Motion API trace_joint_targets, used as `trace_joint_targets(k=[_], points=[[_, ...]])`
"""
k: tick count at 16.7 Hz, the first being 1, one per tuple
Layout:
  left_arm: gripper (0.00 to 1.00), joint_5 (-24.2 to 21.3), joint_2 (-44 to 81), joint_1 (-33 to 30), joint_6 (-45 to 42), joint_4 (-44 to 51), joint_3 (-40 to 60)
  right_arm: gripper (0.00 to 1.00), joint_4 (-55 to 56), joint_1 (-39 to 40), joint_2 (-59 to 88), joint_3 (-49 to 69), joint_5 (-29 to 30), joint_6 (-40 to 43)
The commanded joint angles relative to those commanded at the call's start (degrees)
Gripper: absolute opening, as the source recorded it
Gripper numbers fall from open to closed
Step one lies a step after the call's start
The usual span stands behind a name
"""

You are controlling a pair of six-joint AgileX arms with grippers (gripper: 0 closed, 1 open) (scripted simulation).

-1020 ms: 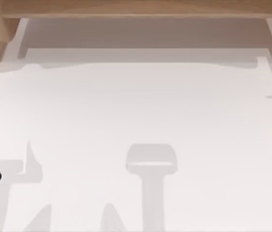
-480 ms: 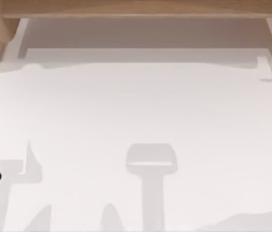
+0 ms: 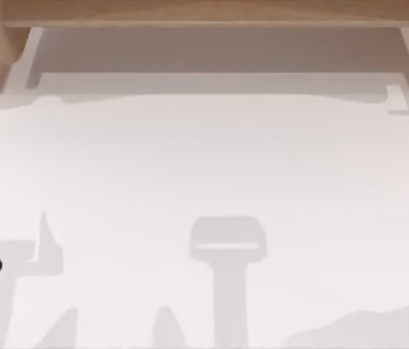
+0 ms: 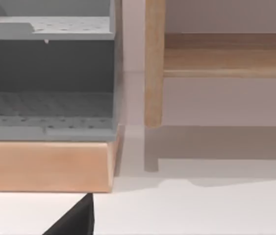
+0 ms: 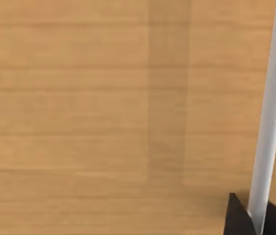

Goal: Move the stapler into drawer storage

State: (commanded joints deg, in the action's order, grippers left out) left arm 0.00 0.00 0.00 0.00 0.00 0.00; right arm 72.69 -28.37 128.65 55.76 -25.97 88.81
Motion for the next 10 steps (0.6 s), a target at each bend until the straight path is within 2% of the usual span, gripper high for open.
trace_joint_targets(k=[10], points=[[1.00,0.00,0.00,0.00,0.00,0.00,0.00,0.00,-8.54,3.44,6.94,15.45,3.61,0.07]])
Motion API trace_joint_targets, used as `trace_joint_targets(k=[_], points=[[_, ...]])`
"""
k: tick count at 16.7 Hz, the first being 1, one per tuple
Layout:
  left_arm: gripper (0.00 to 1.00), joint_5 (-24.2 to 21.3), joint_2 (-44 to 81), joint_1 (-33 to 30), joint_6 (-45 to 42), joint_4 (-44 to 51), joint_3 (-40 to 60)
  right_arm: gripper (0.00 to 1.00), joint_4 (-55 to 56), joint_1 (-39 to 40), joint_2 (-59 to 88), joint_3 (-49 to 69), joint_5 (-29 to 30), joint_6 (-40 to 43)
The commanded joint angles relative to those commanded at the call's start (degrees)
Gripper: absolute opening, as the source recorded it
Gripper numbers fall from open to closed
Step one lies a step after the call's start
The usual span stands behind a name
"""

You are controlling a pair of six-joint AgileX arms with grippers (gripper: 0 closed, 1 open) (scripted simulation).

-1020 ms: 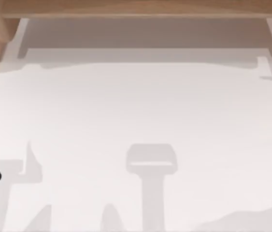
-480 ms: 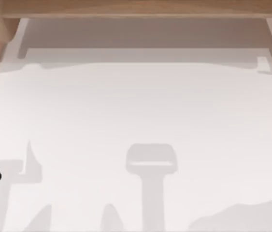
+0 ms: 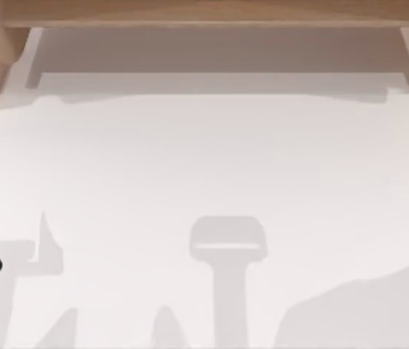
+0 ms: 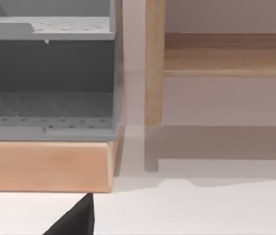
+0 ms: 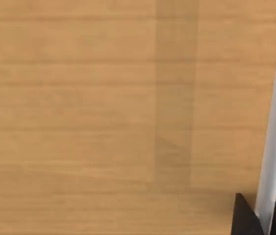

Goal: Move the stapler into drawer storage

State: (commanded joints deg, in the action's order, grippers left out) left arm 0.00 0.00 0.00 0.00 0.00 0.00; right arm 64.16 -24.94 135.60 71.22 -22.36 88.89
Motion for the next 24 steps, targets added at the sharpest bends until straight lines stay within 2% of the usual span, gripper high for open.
trace_joint_targets(k=[5,18,24], points=[[1.00,0.00,0.00,0.00,0.00,0.00,0.00,0.00,-0.36,0.16,0.28,0.63,0.14,0.00],[1.00,0.00,0.00,0.00,0.00,0.00,0.00,0.98,-0.36,0.16,0.28,0.63,0.14,0.00],[1.00,0.00,0.00,0.00,0.00,0.00,0.00,1.00,-0.36,0.16,0.28,0.63,0.14,0.00]])
